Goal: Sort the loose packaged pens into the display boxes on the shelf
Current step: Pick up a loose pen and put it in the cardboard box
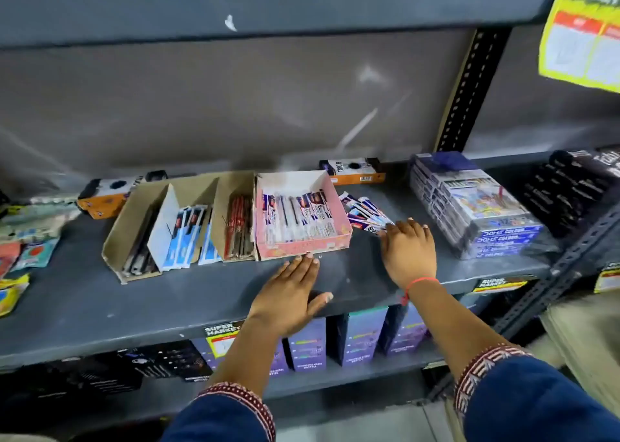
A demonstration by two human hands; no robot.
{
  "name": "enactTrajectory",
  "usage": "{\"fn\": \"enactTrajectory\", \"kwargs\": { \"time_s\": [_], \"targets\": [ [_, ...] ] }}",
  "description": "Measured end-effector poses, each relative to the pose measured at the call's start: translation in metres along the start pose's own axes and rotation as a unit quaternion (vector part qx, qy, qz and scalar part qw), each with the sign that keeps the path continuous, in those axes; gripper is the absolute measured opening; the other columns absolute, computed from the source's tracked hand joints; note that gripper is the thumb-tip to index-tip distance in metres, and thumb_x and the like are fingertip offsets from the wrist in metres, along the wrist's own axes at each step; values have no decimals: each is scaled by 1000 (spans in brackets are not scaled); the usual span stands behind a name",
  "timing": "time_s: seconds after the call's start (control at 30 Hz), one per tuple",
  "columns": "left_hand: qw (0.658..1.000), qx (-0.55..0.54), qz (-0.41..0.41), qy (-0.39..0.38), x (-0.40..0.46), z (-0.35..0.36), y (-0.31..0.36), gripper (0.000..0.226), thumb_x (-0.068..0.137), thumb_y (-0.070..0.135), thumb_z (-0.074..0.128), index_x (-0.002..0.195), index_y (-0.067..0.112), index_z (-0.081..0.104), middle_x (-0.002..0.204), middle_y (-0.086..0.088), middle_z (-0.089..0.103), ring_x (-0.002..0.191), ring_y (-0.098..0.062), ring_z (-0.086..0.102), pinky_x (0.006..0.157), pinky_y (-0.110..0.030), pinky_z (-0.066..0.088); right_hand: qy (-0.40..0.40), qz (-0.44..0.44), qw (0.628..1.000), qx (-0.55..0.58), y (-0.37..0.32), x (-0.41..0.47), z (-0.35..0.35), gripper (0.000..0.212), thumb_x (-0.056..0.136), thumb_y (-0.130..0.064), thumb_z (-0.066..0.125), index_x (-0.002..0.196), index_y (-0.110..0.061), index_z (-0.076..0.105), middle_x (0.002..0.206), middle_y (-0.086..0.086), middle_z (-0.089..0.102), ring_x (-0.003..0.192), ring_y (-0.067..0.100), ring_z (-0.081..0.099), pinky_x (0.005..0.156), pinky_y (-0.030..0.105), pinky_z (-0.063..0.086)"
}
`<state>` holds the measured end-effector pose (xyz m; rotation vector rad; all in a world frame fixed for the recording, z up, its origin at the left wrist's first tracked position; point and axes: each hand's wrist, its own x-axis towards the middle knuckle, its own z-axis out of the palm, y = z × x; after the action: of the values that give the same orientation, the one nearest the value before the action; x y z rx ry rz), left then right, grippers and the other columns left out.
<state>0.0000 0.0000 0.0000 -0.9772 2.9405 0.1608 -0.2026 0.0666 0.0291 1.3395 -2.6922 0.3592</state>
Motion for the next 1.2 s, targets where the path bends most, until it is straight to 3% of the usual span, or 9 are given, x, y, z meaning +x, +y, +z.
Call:
{"fn": "enactTrajectory", "kwargs": {
  "time_s": [0.07, 0.13, 0.3, 0.4, 0.6, 0.87, 0.97, 1.07, 1.2],
  "targets": [
    [1000, -17, 5, 10, 4, 2, -1, 94, 72, 73, -20, 147, 16, -6, 156, -1, -6, 141, -13, -8, 110, -25, -11, -5, 27, 1000, 1, 3, 12, 0, 34, 92, -17, 40, 113, -2, 62, 122, 18, 61, 120, 36, 49, 100, 42, 38],
    [1000, -11, 11, 23, 3, 5, -4, 113, 55, 75, -35, 147, 17, -5, 156, 0, -5, 141, -12, -7, 108, -24, -13, -14, 58, 998, -4, 4, 24, -3, 33, 89, -15, 42, 114, -5, 60, 122, 16, 59, 118, 36, 47, 94, 42, 40],
    [999, -14, 7, 43, 2, 3, -2, 113, 56, 75, -33, 147, 18, -1, 156, 0, 1, 141, -12, -3, 106, -21, -15, -58, 68, 995, 42, 7, 51, -6, 36, 87, -16, 46, 119, -12, 59, 126, 16, 55, 121, 36, 44, 97, 42, 39],
    [999, -23, -3, 47, 2, 4, -1, 113, 58, 75, -31, 147, 18, 7, 156, 0, 8, 142, -14, 3, 104, -21, -17, -114, 31, 992, 41, 2, 61, -8, 34, 85, -12, 44, 114, -10, 62, 121, 18, 61, 117, 36, 49, 96, 40, 40],
    [998, -11, -15, 52, 2, 3, 1, 111, 58, 74, -31, 148, 20, 6, 156, 2, 6, 141, -12, 1, 106, -20, -13, -138, 47, 983, 116, -3, 73, -2, 28, 82, -6, 41, 99, -2, 63, 108, 24, 66, 100, 40, 60, 84, 39, 49],
    [998, -4, -14, 59, 1, 2, 1, 86, 77, 70, -4, 148, 22, 2, 156, 3, 4, 141, -12, -1, 106, -20, -14, -216, 24, 969, 115, -11, 86, 4, 36, 76, -33, 67, 93, -3, 61, 99, 16, 63, 93, 34, 59, 68, 33, 41],
    [999, -16, -14, 49, 1, 3, 0, 69, 93, 60, 19, 148, 21, 1, 157, 2, 3, 141, -12, -2, 109, -23, -10, -197, 7, 976, 88, -15, 83, 4, 35, 74, -27, 66, 99, -3, 64, 107, 18, 62, 100, 38, 59, 73, 35, 44],
    [999, -17, -10, 48, 2, 3, -1, 67, 95, 56, 22, 147, 21, -1, 157, 1, 2, 141, -13, -2, 110, -24, -10, -183, 2, 980, 84, -18, 80, 4, 27, 77, -14, 62, 101, -1, 66, 109, 20, 65, 98, 38, 62, 84, 35, 50],
    [999, -14, -5, 50, 2, 6, -2, 68, 94, 57, 20, 147, 21, 0, 157, 1, 2, 141, -13, -2, 112, -26, -9, -233, 11, 970, 71, -20, 78, 2, 31, 79, -14, 64, 106, 1, 64, 107, 19, 67, 89, 33, 62, 84, 35, 51]
  ]
}}
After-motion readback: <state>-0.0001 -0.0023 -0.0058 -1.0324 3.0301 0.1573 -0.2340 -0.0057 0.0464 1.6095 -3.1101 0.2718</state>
